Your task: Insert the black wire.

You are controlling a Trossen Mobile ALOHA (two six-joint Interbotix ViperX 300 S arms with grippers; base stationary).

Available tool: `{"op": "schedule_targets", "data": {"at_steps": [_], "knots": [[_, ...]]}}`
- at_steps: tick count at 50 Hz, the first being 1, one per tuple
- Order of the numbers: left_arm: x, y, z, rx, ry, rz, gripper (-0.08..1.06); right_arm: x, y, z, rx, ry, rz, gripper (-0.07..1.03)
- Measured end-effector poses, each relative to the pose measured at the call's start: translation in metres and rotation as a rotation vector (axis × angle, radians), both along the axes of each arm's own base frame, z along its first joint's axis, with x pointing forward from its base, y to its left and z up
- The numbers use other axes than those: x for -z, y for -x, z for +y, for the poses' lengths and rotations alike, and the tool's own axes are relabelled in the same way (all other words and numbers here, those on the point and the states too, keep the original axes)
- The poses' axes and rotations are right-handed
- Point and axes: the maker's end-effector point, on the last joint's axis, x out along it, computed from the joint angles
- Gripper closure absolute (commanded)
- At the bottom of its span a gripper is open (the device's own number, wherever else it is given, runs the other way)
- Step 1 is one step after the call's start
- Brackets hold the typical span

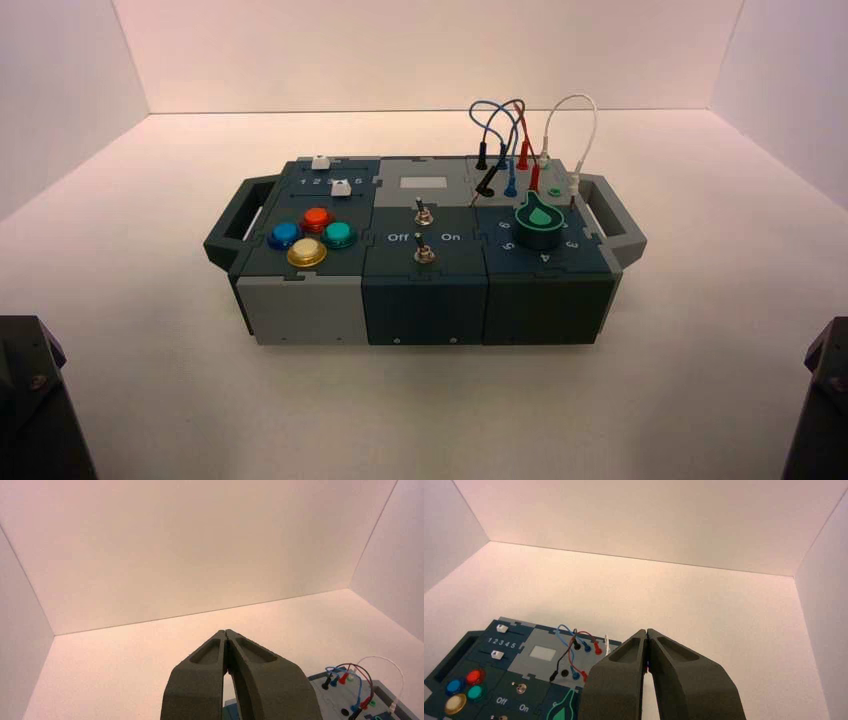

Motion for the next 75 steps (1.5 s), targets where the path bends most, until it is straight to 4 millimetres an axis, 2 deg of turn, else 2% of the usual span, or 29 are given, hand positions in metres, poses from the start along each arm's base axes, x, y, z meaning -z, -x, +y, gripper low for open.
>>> {"op": "schedule_targets", "data": {"at_steps": [21, 31, 40, 44, 49, 55, 62, 69, 75], "knots": [[0.002, 0.0, 0.0, 0.0, -0.004, 0.012, 1.01, 0.001, 0.0, 0.0, -0.001, 0.002, 0.003, 0.98], [0.028, -0.001, -0.001, 0.005, -0.049, 0.16, 1.01, 0.01, -0.003, 0.002, -0.004, 0.0, 0.054, 0.98], [0.05, 0.0, -0.004, 0.02, -0.1, 0.303, 1.01, 0.026, -0.006, 0.005, -0.007, 0.008, 0.145, 0.98], [0.062, 0.0, -0.011, 0.053, -0.13, 0.367, 1.01, 0.038, -0.008, 0.007, -0.01, 0.017, 0.213, 0.98], [0.067, 0.001, -0.02, 0.095, -0.151, 0.399, 1.01, 0.049, -0.009, 0.01, -0.021, 0.029, 0.28, 0.91], [0.076, 0.004, -0.034, 0.156, -0.183, 0.443, 1.01, 0.063, -0.01, 0.015, -0.034, 0.032, 0.38, 0.65], [0.093, 0.007, -0.047, 0.221, -0.242, 0.519, 1.01, 0.069, -0.008, 0.031, -0.078, -0.004, 0.475, 0.63], [0.099, 0.005, -0.053, 0.242, -0.271, 0.551, 1.01, 0.061, -0.001, 0.059, -0.176, -0.049, 0.517, 0.63], [0.103, 0.006, -0.059, 0.267, -0.289, 0.571, 1.01, 0.054, 0.005, 0.074, -0.222, -0.095, 0.55, 0.63]]}}
